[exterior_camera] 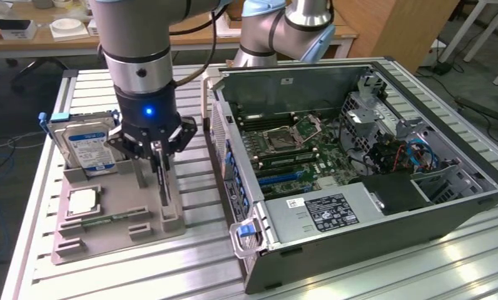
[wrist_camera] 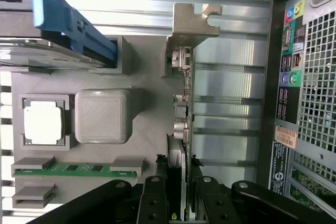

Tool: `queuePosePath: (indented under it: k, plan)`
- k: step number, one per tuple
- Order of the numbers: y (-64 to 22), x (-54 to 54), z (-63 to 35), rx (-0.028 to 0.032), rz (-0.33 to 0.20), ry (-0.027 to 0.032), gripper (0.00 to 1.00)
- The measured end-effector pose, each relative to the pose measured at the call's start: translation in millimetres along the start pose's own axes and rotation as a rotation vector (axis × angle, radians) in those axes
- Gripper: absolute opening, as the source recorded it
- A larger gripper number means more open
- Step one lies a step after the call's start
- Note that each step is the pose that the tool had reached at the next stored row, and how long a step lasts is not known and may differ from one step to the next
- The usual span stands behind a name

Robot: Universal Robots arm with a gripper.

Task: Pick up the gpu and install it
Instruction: 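Pick up the gpu and move the gpu toward the slot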

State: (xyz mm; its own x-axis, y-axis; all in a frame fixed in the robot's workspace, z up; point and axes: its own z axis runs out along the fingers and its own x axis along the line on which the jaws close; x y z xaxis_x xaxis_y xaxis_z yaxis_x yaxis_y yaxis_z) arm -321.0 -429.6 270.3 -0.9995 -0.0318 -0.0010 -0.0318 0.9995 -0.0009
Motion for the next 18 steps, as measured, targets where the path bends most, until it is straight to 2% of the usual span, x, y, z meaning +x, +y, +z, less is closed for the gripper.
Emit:
queuePosePath:
  k: [10, 18]
  plan:
    - [0.0, 0.0, -19.1, -0.0001, 0.0, -0.0001, 0.26]
    - [0.0, 0.1, -41.0, -0.0007, 0.0, -0.0001, 0.26]
